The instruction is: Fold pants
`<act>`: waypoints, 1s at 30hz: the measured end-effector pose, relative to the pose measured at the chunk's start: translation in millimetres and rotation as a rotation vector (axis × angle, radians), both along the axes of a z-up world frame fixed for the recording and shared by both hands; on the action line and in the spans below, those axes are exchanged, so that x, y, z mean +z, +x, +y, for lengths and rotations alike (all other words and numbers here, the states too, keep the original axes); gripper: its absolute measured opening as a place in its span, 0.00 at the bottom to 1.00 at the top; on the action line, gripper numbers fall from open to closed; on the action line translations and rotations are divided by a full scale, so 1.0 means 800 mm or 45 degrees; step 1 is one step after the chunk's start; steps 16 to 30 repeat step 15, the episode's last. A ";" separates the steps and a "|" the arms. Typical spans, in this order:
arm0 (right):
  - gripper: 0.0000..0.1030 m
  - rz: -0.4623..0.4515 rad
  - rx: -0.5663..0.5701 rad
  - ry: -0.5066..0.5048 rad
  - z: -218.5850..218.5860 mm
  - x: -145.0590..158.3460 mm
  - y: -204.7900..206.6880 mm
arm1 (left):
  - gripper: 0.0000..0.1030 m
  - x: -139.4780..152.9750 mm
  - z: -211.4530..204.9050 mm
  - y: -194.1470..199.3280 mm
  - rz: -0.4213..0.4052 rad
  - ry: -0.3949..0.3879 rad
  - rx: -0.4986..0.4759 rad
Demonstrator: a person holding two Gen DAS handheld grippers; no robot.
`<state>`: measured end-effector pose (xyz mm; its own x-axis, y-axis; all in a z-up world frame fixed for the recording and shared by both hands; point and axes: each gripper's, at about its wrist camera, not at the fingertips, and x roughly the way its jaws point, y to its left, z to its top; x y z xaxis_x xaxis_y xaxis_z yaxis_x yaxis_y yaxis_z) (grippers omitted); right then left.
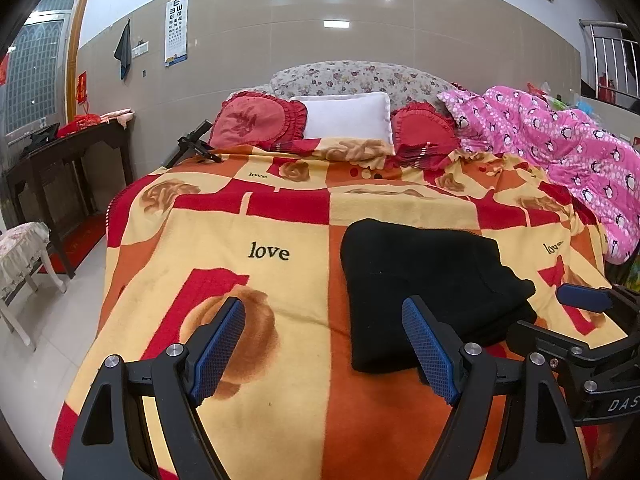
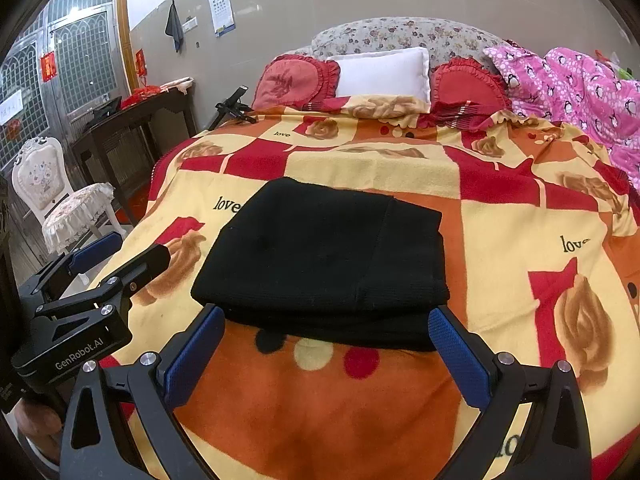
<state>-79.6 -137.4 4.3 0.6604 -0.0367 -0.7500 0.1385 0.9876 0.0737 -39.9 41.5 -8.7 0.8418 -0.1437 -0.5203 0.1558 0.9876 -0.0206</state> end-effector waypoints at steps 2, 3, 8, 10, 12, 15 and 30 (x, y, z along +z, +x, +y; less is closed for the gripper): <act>0.99 0.001 -0.002 0.000 0.000 0.000 0.000 | 0.79 0.000 0.000 0.000 -0.004 0.002 0.000; 0.99 0.003 -0.001 -0.001 0.001 0.000 0.000 | 0.79 -0.001 0.000 -0.001 -0.006 0.002 0.000; 0.99 0.007 0.001 -0.002 0.000 -0.001 -0.002 | 0.79 -0.002 0.004 -0.005 -0.028 -0.005 -0.003; 0.99 0.006 -0.005 0.000 -0.003 -0.002 -0.002 | 0.78 -0.002 0.005 -0.006 -0.029 -0.007 -0.009; 0.99 0.003 -0.012 0.006 -0.007 -0.001 -0.003 | 0.78 0.000 0.007 -0.007 -0.038 -0.011 -0.018; 0.99 0.002 -0.032 0.008 -0.016 0.000 -0.006 | 0.79 0.000 0.008 -0.005 -0.022 0.001 -0.032; 0.99 0.002 -0.032 0.008 -0.016 0.000 -0.006 | 0.79 0.000 0.008 -0.005 -0.022 0.001 -0.032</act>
